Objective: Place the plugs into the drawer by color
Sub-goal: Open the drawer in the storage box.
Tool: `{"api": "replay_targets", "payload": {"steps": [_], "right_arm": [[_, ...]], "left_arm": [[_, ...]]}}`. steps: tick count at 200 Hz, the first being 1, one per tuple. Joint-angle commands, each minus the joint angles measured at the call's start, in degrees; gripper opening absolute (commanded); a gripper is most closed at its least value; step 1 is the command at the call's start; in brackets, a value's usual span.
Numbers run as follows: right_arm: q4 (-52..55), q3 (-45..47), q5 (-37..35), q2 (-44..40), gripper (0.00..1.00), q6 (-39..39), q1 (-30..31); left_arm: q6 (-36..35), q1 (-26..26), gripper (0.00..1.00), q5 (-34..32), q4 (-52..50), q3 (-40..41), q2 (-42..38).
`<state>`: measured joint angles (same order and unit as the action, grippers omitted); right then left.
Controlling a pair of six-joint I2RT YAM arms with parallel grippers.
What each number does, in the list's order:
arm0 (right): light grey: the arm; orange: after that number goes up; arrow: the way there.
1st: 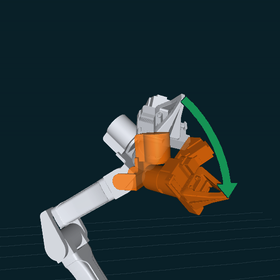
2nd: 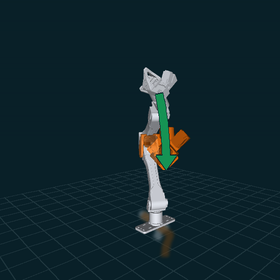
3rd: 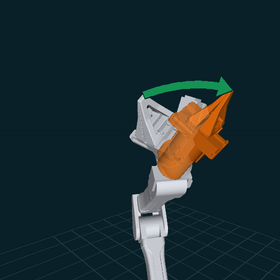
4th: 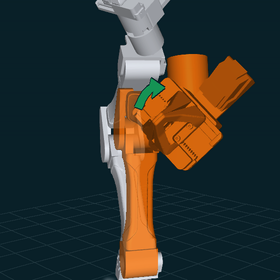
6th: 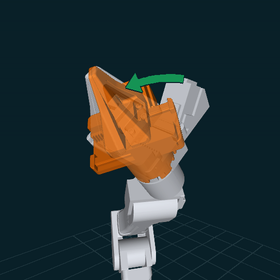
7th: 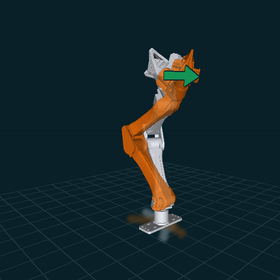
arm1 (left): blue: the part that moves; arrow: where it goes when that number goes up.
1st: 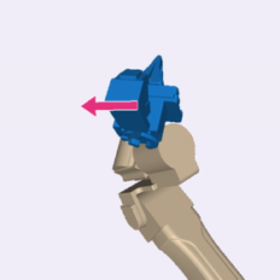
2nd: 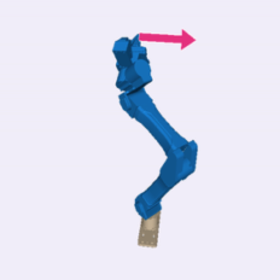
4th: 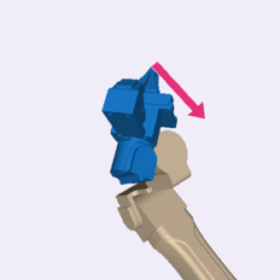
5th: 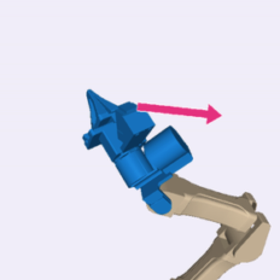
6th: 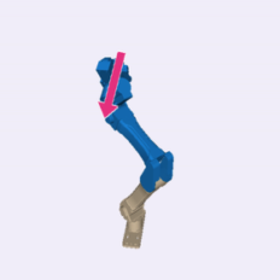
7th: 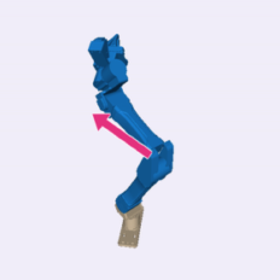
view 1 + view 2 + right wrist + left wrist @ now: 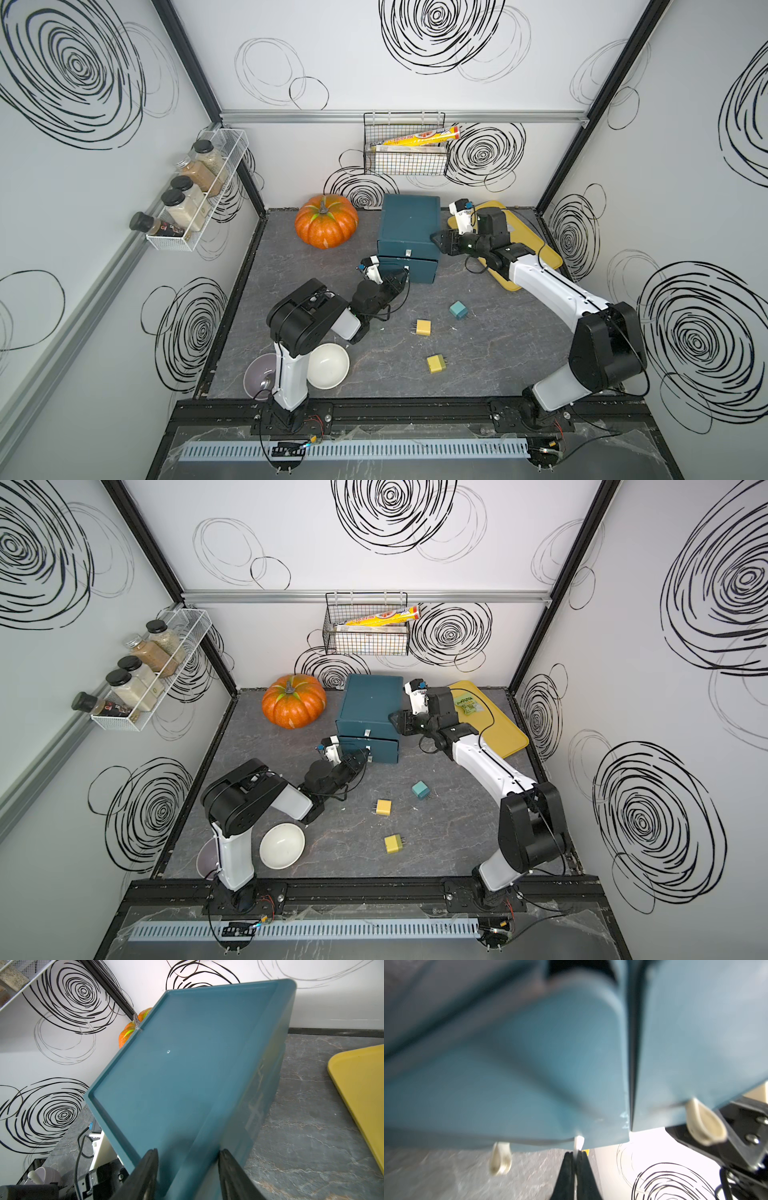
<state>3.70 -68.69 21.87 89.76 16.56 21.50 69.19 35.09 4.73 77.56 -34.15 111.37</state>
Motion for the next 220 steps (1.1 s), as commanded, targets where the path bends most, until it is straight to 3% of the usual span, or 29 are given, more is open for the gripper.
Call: {"api": "replay_targets", "payload": {"steps": [1, 65, 104, 131, 186, 220], "right_arm": [[5.14, 1.24, -0.95, 2.86, 0.51, -0.46, -0.05], [5.22, 0.49, -2.25, 4.24, 0.50, -0.74, -0.05], [5.38, -0.52, -2.81, 6.10, 0.50, -0.99, -0.05], [5.41, -0.84, -2.68, 6.69, 0.49, -1.07, -0.05], [5.44, -0.66, -3.04, 6.05, 0.49, -1.22, -0.01], [5.43, -0.45, -2.97, 5.60, 0.49, -1.26, -0.05]], "left_arm": [[-1.33, 0.73, 0.00, 1.14, 3.14, 4.39, -4.29], [-0.88, 4.12, 0.00, 0.45, 7.04, 16.84, -12.23], [-2.56, 6.14, 0.00, -2.14, 3.92, 21.03, -16.97], [-3.05, 7.35, 0.00, -2.07, 1.04, 19.62, -16.50], [-2.94, 8.54, 0.00, -2.40, 4.75, 19.94, -12.52], [-4.89, 10.85, 0.06, -4.65, -4.21, 17.01, -14.66]]}}
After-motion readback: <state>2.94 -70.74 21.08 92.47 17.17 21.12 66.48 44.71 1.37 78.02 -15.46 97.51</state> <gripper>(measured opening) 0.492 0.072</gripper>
